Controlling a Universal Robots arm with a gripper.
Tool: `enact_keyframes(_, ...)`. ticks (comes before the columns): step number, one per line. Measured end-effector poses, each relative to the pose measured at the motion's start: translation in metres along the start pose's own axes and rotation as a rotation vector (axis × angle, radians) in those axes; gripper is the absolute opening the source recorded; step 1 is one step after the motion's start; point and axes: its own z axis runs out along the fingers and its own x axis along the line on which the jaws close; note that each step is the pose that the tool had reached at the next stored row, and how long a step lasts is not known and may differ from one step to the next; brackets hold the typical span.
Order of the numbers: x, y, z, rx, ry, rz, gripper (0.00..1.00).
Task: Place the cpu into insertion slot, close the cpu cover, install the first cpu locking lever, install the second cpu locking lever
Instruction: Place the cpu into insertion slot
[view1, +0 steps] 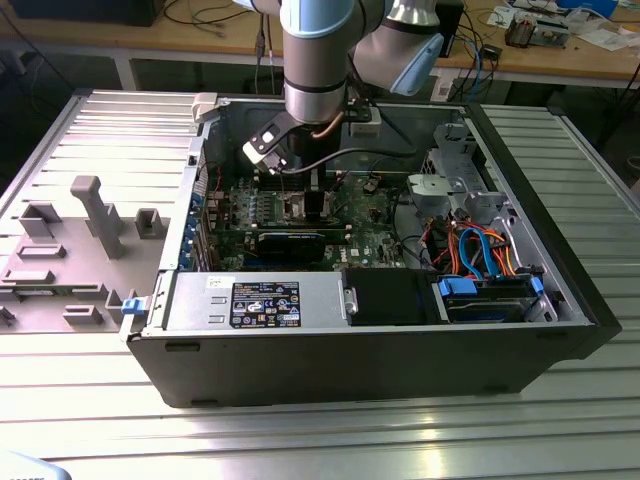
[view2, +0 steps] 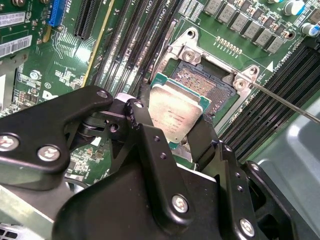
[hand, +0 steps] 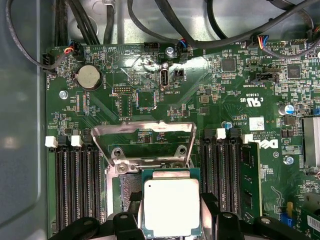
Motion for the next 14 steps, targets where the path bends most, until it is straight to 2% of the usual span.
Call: enact_keyframes(14,0.008,-0.0047,0.0004,-0.0001,-0.0012,-0.01,0.55)
